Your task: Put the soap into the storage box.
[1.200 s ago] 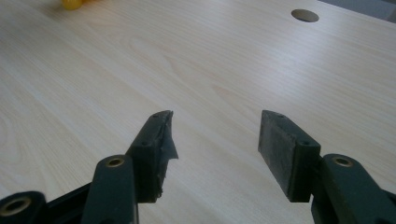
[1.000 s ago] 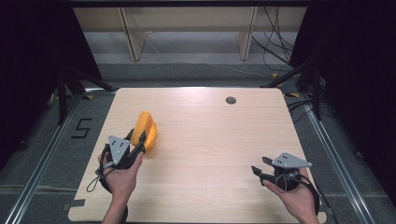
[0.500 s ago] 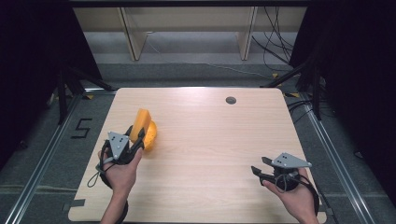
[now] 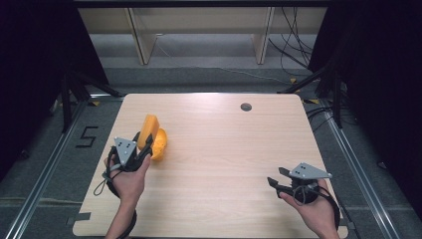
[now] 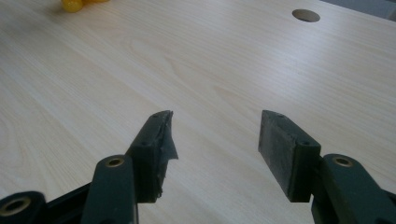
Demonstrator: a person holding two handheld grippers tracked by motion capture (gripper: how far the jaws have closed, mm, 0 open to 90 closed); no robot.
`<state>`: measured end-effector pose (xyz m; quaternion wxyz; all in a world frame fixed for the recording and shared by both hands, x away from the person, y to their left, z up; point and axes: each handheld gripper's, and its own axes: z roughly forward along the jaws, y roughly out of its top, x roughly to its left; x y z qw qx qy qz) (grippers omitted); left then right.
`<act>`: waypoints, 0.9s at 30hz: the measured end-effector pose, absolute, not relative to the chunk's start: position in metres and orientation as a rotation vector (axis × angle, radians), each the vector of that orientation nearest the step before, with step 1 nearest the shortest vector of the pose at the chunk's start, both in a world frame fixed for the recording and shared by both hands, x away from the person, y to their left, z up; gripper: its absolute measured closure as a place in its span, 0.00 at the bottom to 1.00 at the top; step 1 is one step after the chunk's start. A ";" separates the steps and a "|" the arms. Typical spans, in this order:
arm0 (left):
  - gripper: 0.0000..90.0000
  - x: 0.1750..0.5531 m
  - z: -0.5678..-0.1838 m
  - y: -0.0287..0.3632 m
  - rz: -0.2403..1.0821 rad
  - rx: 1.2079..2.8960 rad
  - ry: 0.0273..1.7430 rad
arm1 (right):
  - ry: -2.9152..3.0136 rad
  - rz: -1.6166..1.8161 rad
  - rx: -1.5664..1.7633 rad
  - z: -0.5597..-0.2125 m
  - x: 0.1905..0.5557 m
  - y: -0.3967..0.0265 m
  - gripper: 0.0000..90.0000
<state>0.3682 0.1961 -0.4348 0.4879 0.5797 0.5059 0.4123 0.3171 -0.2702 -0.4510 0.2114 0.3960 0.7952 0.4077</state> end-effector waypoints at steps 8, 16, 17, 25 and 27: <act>0.68 0.377 -0.441 0.197 1.002 1.405 1.260 | 2.218 1.131 1.113 -0.451 0.317 -0.269 0.50; 0.68 0.384 -0.449 0.197 1.001 1.406 1.286 | 2.212 1.142 1.094 -0.451 0.317 -0.270 0.50; 0.68 0.384 -0.450 0.196 1.000 1.407 1.290 | 2.206 1.139 1.104 -0.451 0.317 -0.270 0.50; 0.68 0.389 -0.455 0.196 1.004 1.408 1.304 | 2.202 1.143 1.137 -0.451 0.315 -0.269 0.50; 0.68 0.390 -0.456 0.196 1.006 1.407 1.308 | 2.204 1.141 1.140 -0.451 0.314 -0.268 0.50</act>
